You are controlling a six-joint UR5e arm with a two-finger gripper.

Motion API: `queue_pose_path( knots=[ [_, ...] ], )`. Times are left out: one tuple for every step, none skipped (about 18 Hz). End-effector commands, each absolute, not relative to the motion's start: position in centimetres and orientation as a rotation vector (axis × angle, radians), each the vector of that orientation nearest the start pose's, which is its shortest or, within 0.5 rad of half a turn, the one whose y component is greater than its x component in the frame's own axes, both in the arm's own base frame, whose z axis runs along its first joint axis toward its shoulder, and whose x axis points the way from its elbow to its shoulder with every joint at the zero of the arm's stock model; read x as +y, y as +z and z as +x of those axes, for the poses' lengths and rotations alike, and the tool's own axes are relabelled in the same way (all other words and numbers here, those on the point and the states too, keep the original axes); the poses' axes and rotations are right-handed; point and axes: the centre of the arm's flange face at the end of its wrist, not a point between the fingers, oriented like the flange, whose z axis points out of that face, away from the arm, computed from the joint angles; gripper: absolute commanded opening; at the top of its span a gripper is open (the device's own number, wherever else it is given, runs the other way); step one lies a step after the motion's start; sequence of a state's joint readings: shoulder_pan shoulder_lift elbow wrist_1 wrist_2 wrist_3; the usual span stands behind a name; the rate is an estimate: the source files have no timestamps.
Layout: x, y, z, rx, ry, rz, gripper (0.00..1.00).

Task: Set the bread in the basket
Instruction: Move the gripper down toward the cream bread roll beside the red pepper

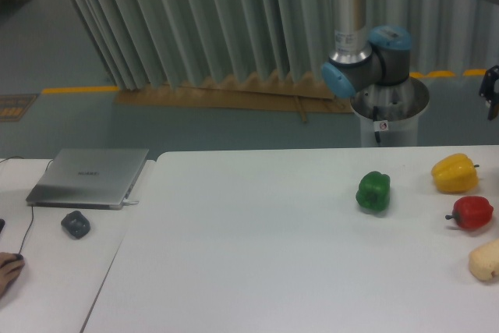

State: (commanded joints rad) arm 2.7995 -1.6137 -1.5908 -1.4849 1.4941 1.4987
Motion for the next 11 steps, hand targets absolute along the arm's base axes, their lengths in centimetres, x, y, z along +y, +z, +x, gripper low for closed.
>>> queue_pose_path(
  knots=[
    [30.4,46.6,-43.4,0.409,0.01,-3.033,1.0],
    [30.4,46.5,-43.4,0.399,0.006,-3.033,1.0],
    [30.8,46.6,-43.1,0.408,0.008,-3.031,1.0],
    [30.8,46.5,-43.0,0.411,0.006,-3.031,1.0],
    [31.1,46.5,-42.8,0.422,0.004,-3.032,1.0],
    [31.7,46.4,-42.3,0.444,0.002,-3.035,1.0],
    [32.1,46.1,-41.8,0.46,-0.012,-3.035,1.0],
    [32.5,45.4,-41.0,0.48,-0.032,-3.031,1.0],
    [33.1,45.4,-40.4,0.496,-0.032,-3.026,1.0],
    [33.7,45.0,-39.9,0.492,-0.039,-3.031,1.0],
    [33.8,44.6,-39.7,0.479,-0.035,-3.034,1.0]
  ],
)
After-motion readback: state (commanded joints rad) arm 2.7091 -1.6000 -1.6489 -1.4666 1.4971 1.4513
